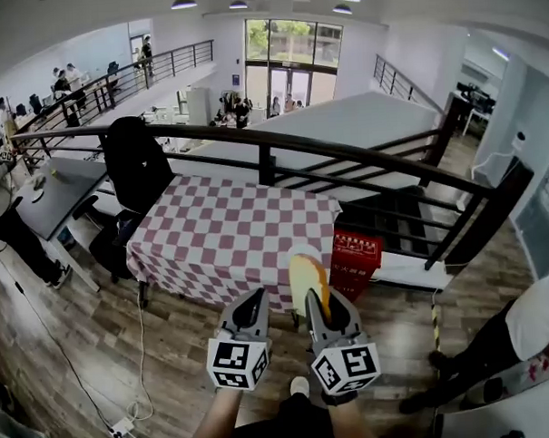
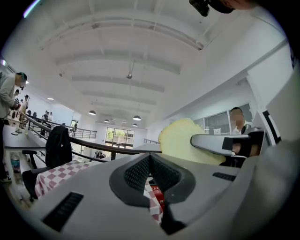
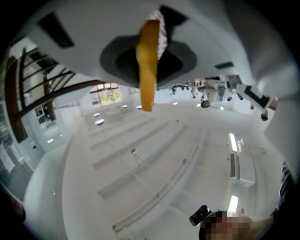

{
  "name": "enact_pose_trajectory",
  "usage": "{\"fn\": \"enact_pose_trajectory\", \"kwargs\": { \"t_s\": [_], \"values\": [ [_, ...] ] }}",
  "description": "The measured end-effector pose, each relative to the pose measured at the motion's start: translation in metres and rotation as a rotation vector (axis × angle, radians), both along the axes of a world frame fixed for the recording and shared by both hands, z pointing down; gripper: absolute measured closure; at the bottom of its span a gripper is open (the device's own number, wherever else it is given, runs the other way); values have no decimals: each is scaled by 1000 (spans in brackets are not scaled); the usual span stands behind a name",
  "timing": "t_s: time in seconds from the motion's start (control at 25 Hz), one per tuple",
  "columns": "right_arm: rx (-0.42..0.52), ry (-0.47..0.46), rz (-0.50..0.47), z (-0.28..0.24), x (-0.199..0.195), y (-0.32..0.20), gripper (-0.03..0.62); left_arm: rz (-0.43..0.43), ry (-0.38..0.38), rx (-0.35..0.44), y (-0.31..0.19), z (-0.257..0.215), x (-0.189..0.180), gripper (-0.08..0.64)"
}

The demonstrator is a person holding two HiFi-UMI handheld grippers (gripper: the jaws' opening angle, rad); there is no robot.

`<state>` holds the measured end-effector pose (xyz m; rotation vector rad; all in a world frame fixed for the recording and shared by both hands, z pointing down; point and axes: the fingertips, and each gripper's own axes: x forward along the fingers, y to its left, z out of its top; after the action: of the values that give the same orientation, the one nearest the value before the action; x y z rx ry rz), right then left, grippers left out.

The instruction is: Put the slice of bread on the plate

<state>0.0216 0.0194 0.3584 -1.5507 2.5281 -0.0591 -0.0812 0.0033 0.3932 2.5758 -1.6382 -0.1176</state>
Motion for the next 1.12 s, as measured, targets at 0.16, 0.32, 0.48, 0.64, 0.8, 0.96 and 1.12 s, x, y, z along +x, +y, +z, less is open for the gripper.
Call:
{"fn": "enact_pose_trajectory", "kwargs": {
  "t_s": [0.16,0.32,0.48,0.64,0.8,0.96,1.12],
  "values": [
    [6,-11,-1,-1,45,-63,494,28,-8,-4,-57,2,51,541],
    [-32,-36,13,13,82,-110,494,20,-18,-24,-95,13,76,541],
    [-77,-64,28,33,107,-144,494,-9,-29,-59,-125,27,85,541],
    [-153,-94,37,61,117,-165,494,-23,-36,-108,-149,45,89,541],
    [-170,-90,51,73,119,-191,494,12,-51,-128,-176,59,96,541],
    [-206,-117,84,84,118,-215,494,26,-77,-149,-190,74,92,541],
    [-247,-114,95,105,114,-220,494,40,-53,-168,-199,90,88,541]
  ]
}}
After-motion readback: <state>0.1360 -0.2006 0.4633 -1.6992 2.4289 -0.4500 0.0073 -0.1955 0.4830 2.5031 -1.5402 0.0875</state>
